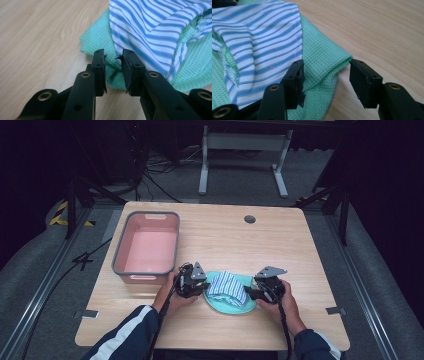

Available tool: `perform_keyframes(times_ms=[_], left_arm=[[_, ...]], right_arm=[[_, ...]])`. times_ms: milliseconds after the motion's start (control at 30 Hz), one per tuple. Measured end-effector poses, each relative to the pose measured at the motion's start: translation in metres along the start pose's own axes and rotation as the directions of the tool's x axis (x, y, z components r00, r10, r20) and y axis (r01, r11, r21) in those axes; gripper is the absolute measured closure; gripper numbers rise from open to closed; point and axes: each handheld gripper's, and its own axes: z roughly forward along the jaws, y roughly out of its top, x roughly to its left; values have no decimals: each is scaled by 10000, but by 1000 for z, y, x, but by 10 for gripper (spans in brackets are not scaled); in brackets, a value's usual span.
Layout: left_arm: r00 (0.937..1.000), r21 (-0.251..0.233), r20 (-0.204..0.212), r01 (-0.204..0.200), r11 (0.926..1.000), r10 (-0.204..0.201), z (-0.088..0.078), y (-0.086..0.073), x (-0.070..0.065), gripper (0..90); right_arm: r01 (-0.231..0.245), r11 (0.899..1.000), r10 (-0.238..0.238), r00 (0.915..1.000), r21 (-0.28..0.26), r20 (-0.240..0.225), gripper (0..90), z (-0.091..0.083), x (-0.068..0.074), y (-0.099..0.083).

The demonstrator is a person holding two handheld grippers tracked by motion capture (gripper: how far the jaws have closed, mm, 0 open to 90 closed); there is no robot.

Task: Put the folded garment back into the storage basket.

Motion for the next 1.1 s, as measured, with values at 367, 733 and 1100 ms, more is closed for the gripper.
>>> perform_keyframes(times_ms=[367, 733, 1100], left_arm=[[9971, 137, -333, 690, 9975, -685, 0, -2, -3, 401], [9930, 233, 137, 1174, 9928, -1177, 3, -6, 2, 288], [9956, 341, 438, 817, 9961, -831, 3, -5, -8, 282]], right_arm=[[-174, 9994, 191, 9984, 315, -534, 434, 3, -4, -3], [83, 9998, -78, 9994, 169, -333, 404, -7, 8, -3], [-252, 9992, 272, 9977, 313, -624, 453, -6, 7, -12]])
